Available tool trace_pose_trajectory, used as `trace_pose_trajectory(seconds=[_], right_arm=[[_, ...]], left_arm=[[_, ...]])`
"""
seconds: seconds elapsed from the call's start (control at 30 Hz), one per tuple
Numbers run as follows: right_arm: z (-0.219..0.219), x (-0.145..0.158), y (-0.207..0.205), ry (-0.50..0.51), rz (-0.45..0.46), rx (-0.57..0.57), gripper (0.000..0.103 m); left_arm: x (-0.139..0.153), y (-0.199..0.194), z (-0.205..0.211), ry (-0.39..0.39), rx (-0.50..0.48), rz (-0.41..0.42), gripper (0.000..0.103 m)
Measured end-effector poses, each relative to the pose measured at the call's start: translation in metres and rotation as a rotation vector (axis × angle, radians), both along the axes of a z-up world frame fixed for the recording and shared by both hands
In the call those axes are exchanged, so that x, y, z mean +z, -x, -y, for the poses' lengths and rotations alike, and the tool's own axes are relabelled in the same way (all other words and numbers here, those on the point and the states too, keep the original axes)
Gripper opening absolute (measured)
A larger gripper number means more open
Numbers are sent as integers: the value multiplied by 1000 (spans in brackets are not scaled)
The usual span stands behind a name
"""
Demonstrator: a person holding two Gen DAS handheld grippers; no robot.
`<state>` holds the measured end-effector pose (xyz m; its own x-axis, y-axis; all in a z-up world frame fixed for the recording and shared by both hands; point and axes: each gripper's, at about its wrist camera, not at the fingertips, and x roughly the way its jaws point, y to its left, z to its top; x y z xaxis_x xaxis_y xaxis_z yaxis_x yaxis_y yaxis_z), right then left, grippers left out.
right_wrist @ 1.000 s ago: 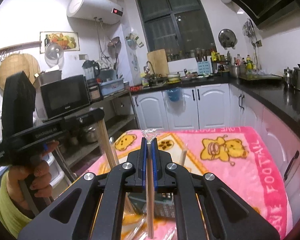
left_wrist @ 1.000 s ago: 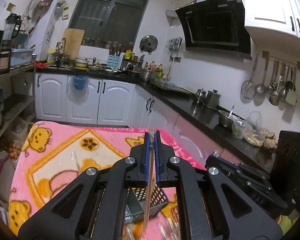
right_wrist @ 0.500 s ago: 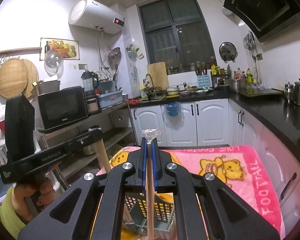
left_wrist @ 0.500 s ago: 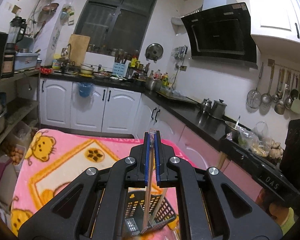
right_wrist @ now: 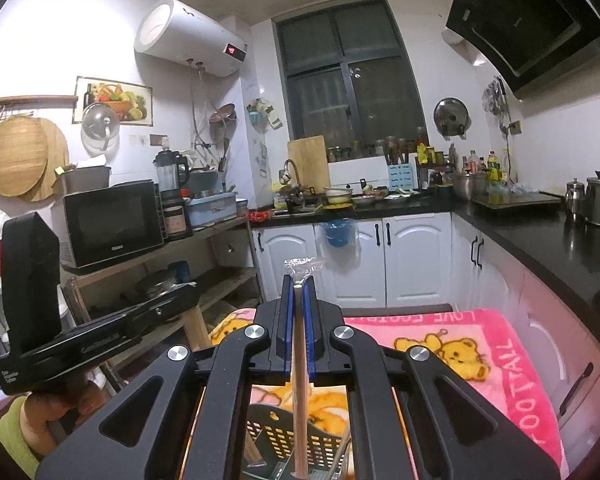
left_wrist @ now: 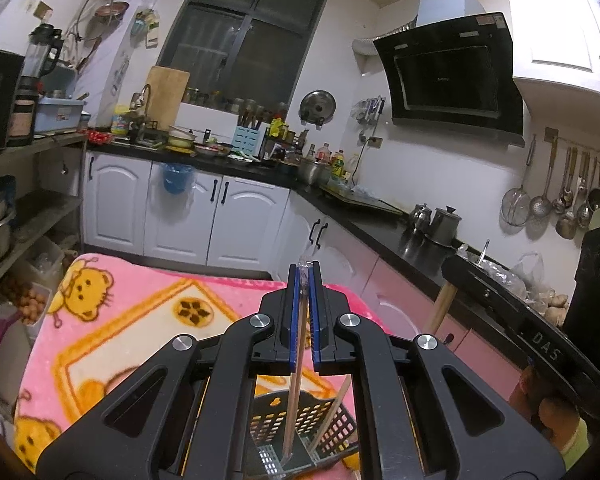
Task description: Organize utensils
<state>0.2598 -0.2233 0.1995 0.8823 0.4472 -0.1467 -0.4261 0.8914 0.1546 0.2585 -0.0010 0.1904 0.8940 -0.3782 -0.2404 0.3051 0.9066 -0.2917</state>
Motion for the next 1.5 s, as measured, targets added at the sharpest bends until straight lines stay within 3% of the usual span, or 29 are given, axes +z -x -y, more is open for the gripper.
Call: trace_pose_trajectory(seconds=[0.37, 0.83, 1.5], right_arm=[[-11, -26, -16, 27, -24, -38, 5], [-14, -72, -28, -8, -124, -34, 5], [-5, -103, -23, -12, -207, -37, 6]], left_arm=[[-21, -10, -2, 5, 8, -28, 2], [-54, -13, 7, -11, 2, -67, 2], [-84, -4, 0, 7, 5, -131, 2]])
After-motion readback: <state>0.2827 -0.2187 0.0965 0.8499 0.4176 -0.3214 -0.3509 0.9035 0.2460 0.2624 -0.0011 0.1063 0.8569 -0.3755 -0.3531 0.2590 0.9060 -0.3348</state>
